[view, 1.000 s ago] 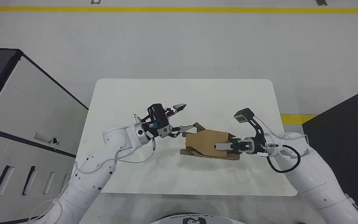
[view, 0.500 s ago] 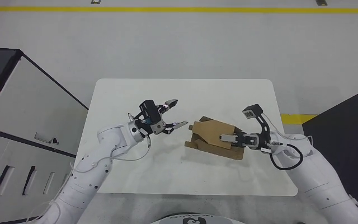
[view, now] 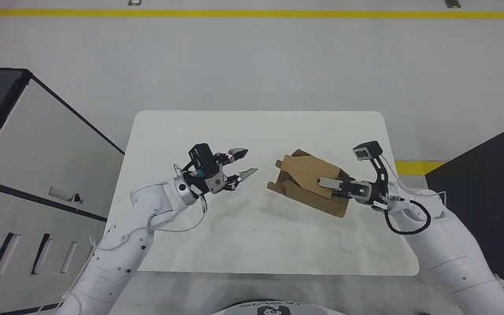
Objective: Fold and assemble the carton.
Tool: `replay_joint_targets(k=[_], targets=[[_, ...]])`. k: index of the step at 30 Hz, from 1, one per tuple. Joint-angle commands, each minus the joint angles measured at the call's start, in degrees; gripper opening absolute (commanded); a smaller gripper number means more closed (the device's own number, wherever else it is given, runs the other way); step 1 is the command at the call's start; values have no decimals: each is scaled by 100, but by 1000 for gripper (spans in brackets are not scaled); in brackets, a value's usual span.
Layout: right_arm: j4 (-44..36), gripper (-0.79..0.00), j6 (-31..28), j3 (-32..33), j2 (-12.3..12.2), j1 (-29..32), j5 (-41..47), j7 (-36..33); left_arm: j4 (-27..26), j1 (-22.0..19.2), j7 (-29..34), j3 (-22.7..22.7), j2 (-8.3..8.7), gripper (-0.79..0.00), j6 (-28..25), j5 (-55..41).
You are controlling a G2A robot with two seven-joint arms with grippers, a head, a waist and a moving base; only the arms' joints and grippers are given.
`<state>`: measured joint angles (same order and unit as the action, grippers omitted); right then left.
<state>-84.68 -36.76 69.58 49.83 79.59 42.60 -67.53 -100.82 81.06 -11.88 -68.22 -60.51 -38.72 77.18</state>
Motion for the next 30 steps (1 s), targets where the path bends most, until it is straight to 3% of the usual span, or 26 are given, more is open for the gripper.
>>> replay_joint_targets(k=[1,9,30], targets=[[0,-785,0,0,0,0,0,-1,-51,-8,43,80,-2,-419,-125,36],[-150,-785,97,125,14,102,-421,426,-202,-80,402,344,-15,-400,-505,-7],[-307,-785,244,260,55,261,-612,411,-192,-338,560,862,-100,-369,-521,7]])
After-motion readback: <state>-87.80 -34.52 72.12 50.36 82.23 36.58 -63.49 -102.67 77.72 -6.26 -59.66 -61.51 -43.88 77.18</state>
